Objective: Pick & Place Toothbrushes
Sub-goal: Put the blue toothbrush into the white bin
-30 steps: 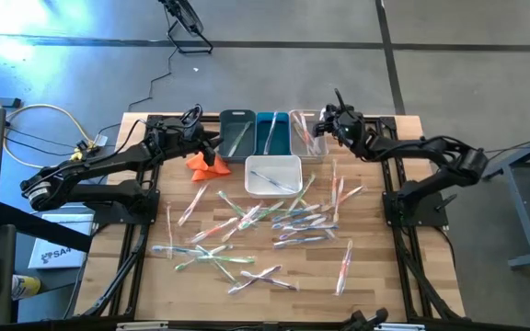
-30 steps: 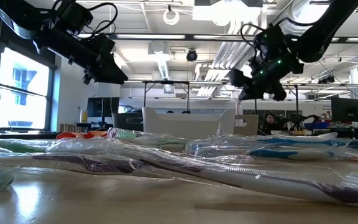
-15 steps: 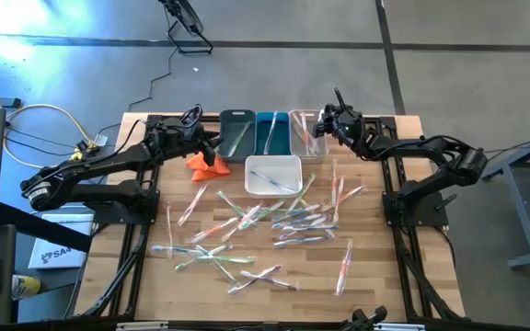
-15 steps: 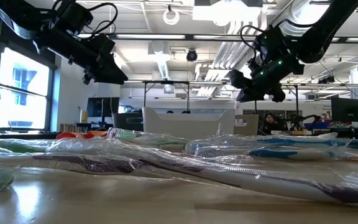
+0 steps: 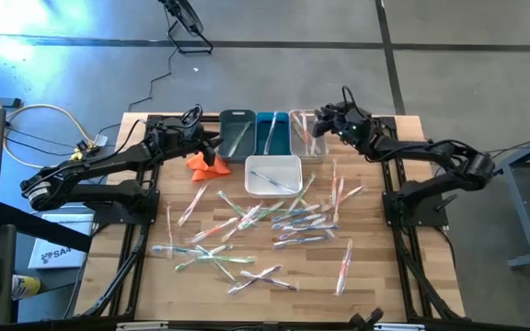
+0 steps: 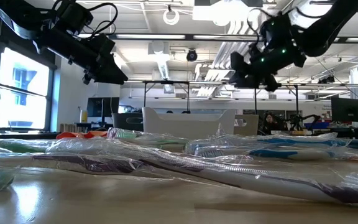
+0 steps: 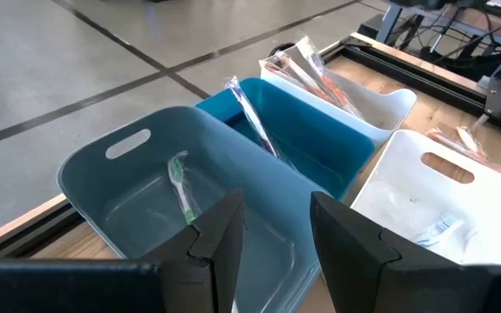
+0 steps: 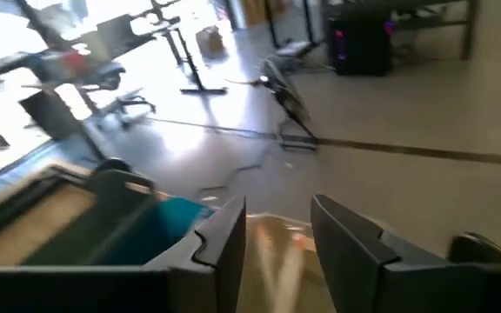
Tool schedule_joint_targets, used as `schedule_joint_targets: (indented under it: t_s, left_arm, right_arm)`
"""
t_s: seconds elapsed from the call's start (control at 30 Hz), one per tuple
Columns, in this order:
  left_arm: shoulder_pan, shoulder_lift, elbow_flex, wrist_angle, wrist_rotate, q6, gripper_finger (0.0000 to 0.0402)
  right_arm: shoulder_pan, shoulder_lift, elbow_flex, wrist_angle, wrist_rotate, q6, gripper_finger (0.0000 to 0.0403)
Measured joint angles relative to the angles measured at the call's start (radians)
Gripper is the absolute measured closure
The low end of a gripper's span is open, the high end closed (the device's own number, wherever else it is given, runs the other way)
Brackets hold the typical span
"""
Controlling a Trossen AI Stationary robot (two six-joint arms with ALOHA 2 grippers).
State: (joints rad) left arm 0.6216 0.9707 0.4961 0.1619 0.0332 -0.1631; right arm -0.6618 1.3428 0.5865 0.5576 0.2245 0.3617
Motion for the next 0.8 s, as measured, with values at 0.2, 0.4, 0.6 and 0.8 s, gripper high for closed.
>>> schedule_joint_targets:
  t_s: [0.2,0.4,0.6,0.8]
  left_arm:
    - [0.0,0.0,0.0,0.0,0.0,0.0,0.0268]
    - [0.0,0.0,0.0,0.0,0.0,0.0,0.0268]
    - [0.0,0.0,0.0,0.0,0.0,0.0,0.0268]
    - [0.0,0.0,0.0,0.001,0.0,-0.003,0.0268]
  right_arm:
    - [0.044,-0.124,0.0,-0.022,-0.103,-0.071,0.0299]
    - [0.089,-0.223,0.0,-0.046,-0.16,-0.08,0.0321]
    - [0.1,-0.279,0.0,-0.048,-0.291,-0.079,0.0331]
    - [0.099,-0.281,0.0,-0.053,-0.413,-0.09,0.0331]
